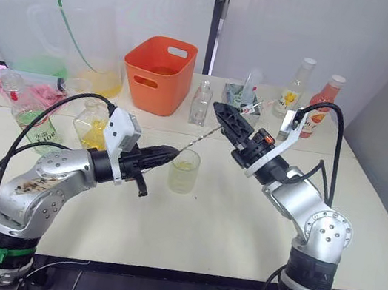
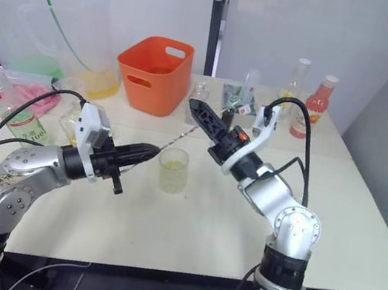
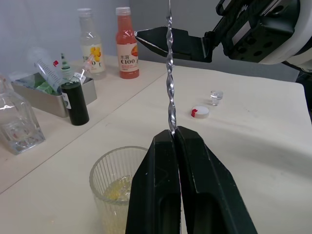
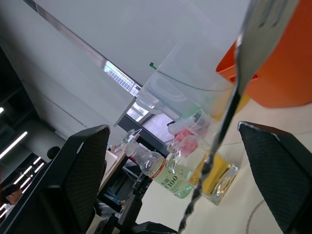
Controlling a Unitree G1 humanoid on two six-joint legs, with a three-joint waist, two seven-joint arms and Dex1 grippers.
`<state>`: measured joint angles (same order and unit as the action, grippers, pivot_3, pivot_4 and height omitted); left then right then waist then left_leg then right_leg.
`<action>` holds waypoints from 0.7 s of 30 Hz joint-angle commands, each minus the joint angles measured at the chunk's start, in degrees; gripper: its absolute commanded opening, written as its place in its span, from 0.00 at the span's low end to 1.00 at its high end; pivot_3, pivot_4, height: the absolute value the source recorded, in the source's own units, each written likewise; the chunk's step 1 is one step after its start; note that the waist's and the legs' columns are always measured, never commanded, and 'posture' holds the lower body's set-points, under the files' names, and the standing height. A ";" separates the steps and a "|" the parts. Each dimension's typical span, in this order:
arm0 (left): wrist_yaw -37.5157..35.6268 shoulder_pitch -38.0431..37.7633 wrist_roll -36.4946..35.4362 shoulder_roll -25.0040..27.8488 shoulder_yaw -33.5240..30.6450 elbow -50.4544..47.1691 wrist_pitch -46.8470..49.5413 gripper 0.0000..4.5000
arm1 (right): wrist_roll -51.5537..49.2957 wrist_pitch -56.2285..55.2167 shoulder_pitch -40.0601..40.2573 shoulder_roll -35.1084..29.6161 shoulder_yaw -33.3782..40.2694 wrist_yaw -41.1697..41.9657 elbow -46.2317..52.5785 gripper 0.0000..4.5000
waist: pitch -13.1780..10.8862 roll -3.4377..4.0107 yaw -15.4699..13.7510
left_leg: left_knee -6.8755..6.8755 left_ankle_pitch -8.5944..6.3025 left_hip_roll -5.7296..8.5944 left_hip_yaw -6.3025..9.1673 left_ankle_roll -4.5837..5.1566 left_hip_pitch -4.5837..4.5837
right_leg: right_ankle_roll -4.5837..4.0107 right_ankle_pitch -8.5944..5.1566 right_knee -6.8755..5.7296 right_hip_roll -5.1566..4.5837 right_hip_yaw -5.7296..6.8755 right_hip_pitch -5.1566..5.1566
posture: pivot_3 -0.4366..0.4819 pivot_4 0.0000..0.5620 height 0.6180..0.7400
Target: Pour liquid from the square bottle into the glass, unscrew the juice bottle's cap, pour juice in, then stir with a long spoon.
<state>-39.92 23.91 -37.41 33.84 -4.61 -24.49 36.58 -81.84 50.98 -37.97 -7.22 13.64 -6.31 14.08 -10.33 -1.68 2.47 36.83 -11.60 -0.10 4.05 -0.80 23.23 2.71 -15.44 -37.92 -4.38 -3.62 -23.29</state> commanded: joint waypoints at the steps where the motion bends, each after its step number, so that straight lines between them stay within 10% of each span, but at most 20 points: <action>1: 0.93 1.29 -0.37 -0.29 -1.03 -1.60 -0.54 0.00 | -1.98 -1.86 -1.03 0.00 -0.27 -0.73 2.48 0.83 | 0.00 0.00 -0.01 | 0.00 0.00 0.00 0.00 0.00 0.00 | 0.00 0.00 0.00 0.00 0.00 0.00 | 0.48 0.27 1.00; 11: 1.03 0.54 -0.58 0.06 -0.83 -2.55 -0.24 0.00 | -0.38 -4.47 0.98 0.60 -2.36 -0.39 3.78 0.06 | 0.00 0.01 -0.02 | 0.00 0.00 0.00 0.00 0.00 0.01 | 0.00 0.00 0.02 0.01 0.00 0.00 | 0.48 0.27 1.00; 21: 0.52 1.08 -4.82 0.51 -3.75 -2.14 1.93 0.07 | 3.29 -6.37 1.44 -0.88 -3.15 3.78 3.51 0.01 | -0.01 0.02 0.00 | -0.01 0.00 -0.01 0.00 0.00 0.01 | 0.00 0.00 0.05 0.02 0.00 -0.01 | 0.48 0.27 1.00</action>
<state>-39.02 24.22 -39.50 33.71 -5.57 -25.29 37.91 -78.89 45.73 -35.93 -7.67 10.17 -4.23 15.38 -10.34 -1.66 2.47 36.82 -11.60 -0.11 4.04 -0.80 23.25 2.71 -15.45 -37.85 -4.37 -3.62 -23.30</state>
